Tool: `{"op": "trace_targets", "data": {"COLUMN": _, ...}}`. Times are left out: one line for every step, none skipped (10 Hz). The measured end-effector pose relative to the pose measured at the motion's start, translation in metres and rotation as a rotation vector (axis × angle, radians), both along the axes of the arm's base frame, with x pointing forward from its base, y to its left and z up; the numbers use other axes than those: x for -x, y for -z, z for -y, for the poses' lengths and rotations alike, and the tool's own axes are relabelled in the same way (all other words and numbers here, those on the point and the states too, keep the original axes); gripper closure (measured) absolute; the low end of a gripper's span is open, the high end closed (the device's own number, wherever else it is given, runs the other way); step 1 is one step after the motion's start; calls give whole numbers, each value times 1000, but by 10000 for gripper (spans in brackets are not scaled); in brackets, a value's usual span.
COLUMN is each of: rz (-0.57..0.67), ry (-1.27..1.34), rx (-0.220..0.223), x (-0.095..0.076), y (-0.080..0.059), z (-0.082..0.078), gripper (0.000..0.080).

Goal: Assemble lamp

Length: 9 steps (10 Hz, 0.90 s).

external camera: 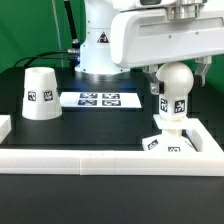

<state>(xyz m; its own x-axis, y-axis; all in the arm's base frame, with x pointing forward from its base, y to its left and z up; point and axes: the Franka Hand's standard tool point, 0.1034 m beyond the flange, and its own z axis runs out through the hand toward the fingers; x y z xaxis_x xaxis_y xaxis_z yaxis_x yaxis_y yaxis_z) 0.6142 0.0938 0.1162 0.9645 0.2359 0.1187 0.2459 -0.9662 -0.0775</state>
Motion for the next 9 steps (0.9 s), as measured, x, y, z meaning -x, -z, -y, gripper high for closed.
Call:
{"op": "trace_targets", "data": {"rz": -10, "ry": 112, "rx": -16, "x": -2, "y": 0, "z": -4, "gripper": 226}}
{"op": "trace_targets", "data": {"rz": -15, "ry": 205, "rx": -23, "x": -5, "y": -2, "z": -5, "gripper": 225}}
{"op": "trace_targets", "data": {"rz": -25, "ry": 312, "rx": -29, "x": -6, "y": -2, "z": -3, "gripper": 225}}
{"op": "trace_targets", "data": {"rz": -38, "ry": 417, "rx": -35, "x": -6, "y": -2, "z": 0, "gripper": 225}}
{"op": "trace_targets", "data": {"rz": -49, "ry": 492, "rx": -41, "x": -5, "y": -2, "z": 0, "gripper": 225}}
{"op": "trace_targets", "data": {"rz": -62, "ry": 582, "rx": -48, "x": -5, "y": -1, "z": 2, "gripper": 225}}
{"op": "trace_targets", "data": {"rz": -71, "ry": 643, "rx": -54, "x": -5, "y": -1, "z": 2, "gripper": 225}}
{"op": "trace_targets", "data": {"rz": -83, "ry": 741, "rx": -65, "x": -4, "y": 0, "z": 3, "gripper": 225}}
{"op": "trace_targets", "data": {"rz": -98, "ry": 835, "rx": -73, "x": -3, "y": 1, "z": 4, "gripper": 225}}
